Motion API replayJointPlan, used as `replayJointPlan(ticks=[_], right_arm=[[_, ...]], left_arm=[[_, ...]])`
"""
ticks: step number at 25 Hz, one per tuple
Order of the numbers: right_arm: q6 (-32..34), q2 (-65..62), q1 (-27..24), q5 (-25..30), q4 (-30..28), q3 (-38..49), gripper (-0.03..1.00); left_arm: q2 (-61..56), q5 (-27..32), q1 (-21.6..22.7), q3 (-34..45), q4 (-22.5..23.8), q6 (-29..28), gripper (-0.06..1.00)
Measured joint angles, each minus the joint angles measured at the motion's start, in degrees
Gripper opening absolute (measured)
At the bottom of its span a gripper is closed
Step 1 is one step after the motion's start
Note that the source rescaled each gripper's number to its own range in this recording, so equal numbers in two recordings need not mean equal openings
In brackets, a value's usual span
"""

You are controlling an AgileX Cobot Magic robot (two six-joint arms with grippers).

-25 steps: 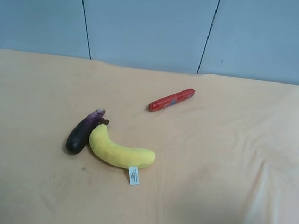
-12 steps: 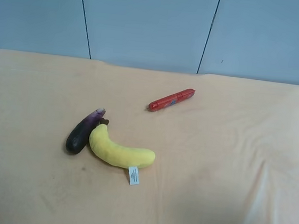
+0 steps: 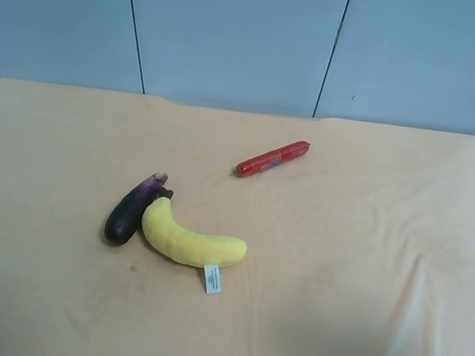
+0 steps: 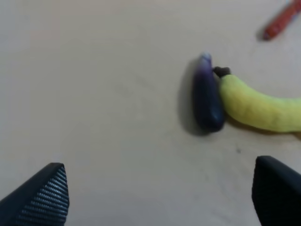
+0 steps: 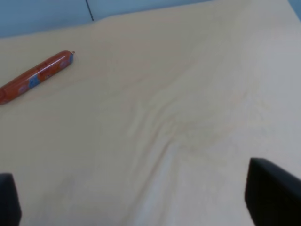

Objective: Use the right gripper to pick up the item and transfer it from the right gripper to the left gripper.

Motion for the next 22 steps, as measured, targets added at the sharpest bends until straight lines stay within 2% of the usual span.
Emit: replayJointPlan(ticks=[5,22], right_arm=[[0.0,0.0,0.0,0.0,0.05,0.0,0.86],[0.0,0.0,0.0,0.0,0.05,0.0,0.86]], left_arm=[[-0.07,0.06,4.47,0.13,-1.15,1.73,0.69],[-0.07,0.06,4.8,0.13,-1.9,3.37,0.69]])
